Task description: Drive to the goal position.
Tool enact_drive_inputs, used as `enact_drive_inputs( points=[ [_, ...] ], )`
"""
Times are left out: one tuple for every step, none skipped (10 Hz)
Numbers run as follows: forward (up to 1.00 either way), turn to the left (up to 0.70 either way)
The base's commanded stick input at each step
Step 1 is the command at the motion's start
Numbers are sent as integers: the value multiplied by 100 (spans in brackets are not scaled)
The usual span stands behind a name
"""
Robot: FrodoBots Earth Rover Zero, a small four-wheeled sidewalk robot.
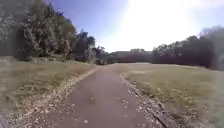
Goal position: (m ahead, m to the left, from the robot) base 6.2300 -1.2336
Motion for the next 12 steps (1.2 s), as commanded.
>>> enact_drive_inputs(
  points=[
    [50,0],
    [50,0],
    [50,0],
    [50,0],
    [50,0],
    [50,0],
    [50,22],
    [50,46],
    [50,13],
    [50,0],
    [50,0],
    [50,0]
  ],
)
